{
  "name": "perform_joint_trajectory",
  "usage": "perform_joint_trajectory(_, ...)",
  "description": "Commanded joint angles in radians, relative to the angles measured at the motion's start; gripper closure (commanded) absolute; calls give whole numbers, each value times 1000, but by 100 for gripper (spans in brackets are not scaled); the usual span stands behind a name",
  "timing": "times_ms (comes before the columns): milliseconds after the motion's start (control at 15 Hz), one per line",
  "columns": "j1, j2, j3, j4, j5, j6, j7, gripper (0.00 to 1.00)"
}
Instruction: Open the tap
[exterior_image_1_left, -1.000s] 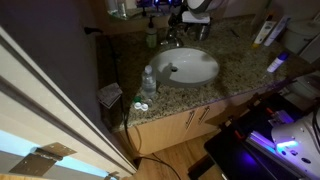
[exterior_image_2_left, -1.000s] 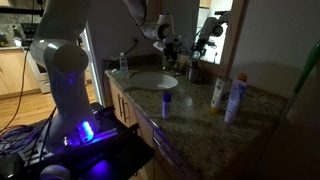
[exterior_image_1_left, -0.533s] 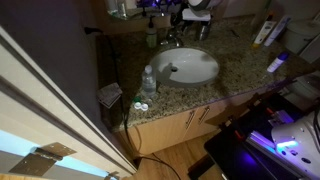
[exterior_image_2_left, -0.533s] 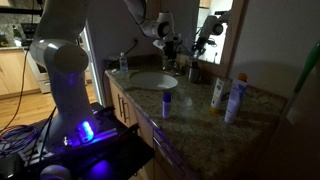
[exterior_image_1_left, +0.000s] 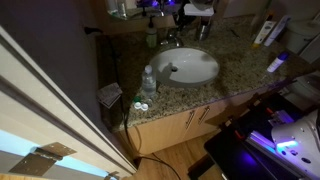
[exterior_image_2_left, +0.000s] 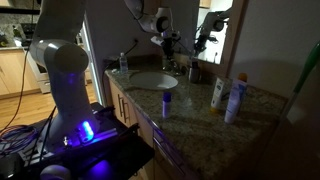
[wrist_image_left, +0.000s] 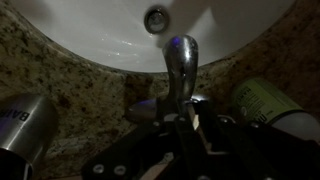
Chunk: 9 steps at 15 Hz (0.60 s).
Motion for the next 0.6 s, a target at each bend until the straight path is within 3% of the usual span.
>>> perform_joint_trajectory(0, -1, -6, -15, -37, -15, -43, 10, 55)
perform_joint_trajectory(533, -26, 12, 7, -49, 38, 30, -45, 2)
